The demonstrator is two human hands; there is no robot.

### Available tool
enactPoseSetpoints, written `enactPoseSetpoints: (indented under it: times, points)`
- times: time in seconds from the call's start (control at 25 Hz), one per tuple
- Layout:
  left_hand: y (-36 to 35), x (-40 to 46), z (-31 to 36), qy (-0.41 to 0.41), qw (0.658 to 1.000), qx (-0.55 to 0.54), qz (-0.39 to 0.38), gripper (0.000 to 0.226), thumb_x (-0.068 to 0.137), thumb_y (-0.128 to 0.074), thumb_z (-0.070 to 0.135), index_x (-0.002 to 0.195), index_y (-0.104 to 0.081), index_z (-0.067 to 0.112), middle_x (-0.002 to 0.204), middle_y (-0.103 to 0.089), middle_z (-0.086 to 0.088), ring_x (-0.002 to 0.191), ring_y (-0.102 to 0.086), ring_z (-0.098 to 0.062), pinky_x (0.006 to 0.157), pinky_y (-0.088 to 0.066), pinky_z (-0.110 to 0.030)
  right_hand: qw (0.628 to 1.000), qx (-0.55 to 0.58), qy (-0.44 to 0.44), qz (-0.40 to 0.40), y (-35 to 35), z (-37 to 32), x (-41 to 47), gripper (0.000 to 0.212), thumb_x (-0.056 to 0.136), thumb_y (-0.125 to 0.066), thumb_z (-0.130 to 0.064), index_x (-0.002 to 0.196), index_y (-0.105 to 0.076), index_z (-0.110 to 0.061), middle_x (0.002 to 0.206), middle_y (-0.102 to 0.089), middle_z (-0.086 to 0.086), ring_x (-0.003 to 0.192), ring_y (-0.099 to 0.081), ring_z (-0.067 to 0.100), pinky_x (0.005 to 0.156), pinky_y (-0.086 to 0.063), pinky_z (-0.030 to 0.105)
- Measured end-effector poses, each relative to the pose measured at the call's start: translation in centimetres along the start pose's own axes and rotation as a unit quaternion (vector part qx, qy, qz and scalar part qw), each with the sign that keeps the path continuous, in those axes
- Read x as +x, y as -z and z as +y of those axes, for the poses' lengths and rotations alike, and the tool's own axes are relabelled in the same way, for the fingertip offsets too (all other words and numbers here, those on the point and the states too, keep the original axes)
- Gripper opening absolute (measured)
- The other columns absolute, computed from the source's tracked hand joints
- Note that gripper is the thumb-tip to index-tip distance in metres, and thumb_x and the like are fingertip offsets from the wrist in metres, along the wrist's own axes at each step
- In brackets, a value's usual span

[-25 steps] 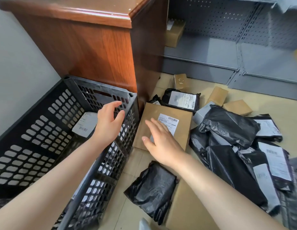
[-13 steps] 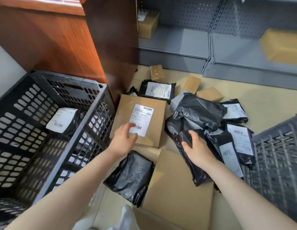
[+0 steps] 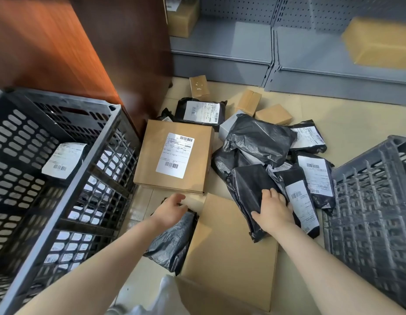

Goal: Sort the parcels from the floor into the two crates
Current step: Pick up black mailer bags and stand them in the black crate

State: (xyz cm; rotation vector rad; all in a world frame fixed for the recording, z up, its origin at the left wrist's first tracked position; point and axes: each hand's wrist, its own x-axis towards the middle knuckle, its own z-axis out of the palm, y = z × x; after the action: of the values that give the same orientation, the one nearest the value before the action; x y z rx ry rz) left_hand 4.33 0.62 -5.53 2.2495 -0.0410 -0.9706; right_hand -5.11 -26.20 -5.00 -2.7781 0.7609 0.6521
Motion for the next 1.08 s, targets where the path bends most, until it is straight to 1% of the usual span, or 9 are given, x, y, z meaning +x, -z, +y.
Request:
enactPoseSetpoints:
  times: [0.16,0.28,0.48,0.6,0.68,0.72,0.84,0.96,1.08]
  points:
    - [-0.2,-0.3,0.2,-0.003,1.0,-0.006,-0.008,0.045,0.097,-0.046,0.021,0.141,-0.042,0.017,0.144,-0.047,-0.001,0.112,-0.047,-0.013,0.09,-0.035,-0.024,0.998,-0.022,0.031,0.056,-0.2,-0.2,-0.5,0.034,0.096,-0.052,-0.038,0.118,-0.042,-0.014,0.132,-0.05,0.006,0.12,-0.049,0.026,0.088,-0.049,0.043]
    - [-0.5,-0.4,0.3,-0.006,1.0,-0.011,-0.014,0.044,0.096,-0.046,0.021,0.14,-0.043,0.017,0.143,-0.047,0.0,0.111,-0.049,-0.014,0.083,-0.037,-0.022,0.994,-0.012,0.066,0.089,0.2,-0.1,-0.7,0.021,0.101,-0.043,-0.032,0.11,-0.046,-0.013,0.119,-0.056,0.007,0.108,-0.056,0.027,0.066,-0.041,0.033]
    - [-0.6,-0.3,1.2,-0.021,1.0,-0.002,-0.022,0.042,0.097,-0.046,0.024,0.138,-0.045,0.018,0.142,-0.049,-0.001,0.119,-0.051,-0.018,0.098,-0.039,-0.028,0.987,0.027,0.032,0.155,1.8,-0.3,-1.4,0.014,0.102,-0.039,-0.025,0.106,-0.044,-0.013,0.086,-0.067,0.01,0.077,-0.064,0.033,0.056,-0.035,0.032]
    - [-0.4,-0.5,2.4,-0.028,0.999,-0.024,-0.024,0.038,0.1,-0.043,0.034,0.135,-0.048,0.021,0.132,-0.054,0.0,0.117,-0.051,-0.02,0.098,-0.039,-0.031,0.965,0.176,-0.007,0.193,2.6,-0.6,-1.3,0.011,0.102,-0.043,-0.024,0.098,-0.043,-0.013,0.072,-0.061,0.013,0.067,-0.056,0.036,0.054,-0.038,0.036]
    - [-0.4,-0.8,3.4,-0.024,0.997,-0.073,-0.026,0.038,0.099,-0.044,0.039,0.131,-0.052,0.021,0.127,-0.057,0.001,0.117,-0.051,-0.019,0.099,-0.038,-0.03,0.925,0.33,-0.048,0.183,3.0,-0.9,-1.4,0.008,0.102,-0.045,-0.021,0.105,-0.052,-0.016,0.084,-0.064,0.009,0.078,-0.059,0.034,0.064,-0.046,0.038]
    - [-0.5,-0.9,3.8,-0.01,0.99,-0.135,-0.03,0.038,0.096,-0.047,0.04,0.129,-0.054,0.02,0.128,-0.058,0.0,0.117,-0.052,-0.019,0.1,-0.04,-0.031,0.895,0.406,-0.078,0.167,3.3,-1.2,-1.3,0.018,0.102,-0.046,-0.018,0.117,-0.056,-0.018,0.098,-0.065,0.007,0.092,-0.061,0.032,0.076,-0.049,0.038]
    - [-1.3,-1.6,5.0,0.052,0.94,-0.329,-0.072,0.038,0.098,-0.048,0.036,0.129,-0.054,0.014,0.127,-0.062,-0.008,0.117,-0.057,-0.023,0.094,-0.048,-0.029,0.798,0.576,-0.153,0.094,3.6,-1.8,-1.1,0.04,0.101,-0.045,-0.006,0.139,-0.054,-0.016,0.135,-0.058,0.005,0.121,-0.056,0.026,0.102,-0.045,0.038]
    - [-1.7,-2.0,5.2,0.053,0.934,-0.335,-0.113,0.047,0.098,-0.047,0.045,0.136,-0.05,0.017,0.128,-0.062,-0.003,0.116,-0.059,-0.022,0.098,-0.047,-0.031,0.683,0.709,-0.171,0.02,4.5,-2.6,-1.3,0.044,0.097,-0.04,0.008,0.125,-0.062,-0.017,0.119,-0.068,0.01,0.105,-0.067,0.027,0.093,-0.055,0.045]
    - [-1.4,-2.8,5.6,0.061,0.904,-0.394,-0.153,0.041,0.093,-0.053,0.052,0.126,-0.057,0.028,0.122,-0.066,0.001,0.113,-0.062,-0.023,0.1,-0.05,-0.039,0.641,0.756,-0.124,-0.044,5.2,-3.8,-1.7,0.052,0.087,-0.033,0.021,0.122,-0.06,-0.007,0.109,-0.071,0.019,0.096,-0.07,0.033,0.075,-0.058,0.041]
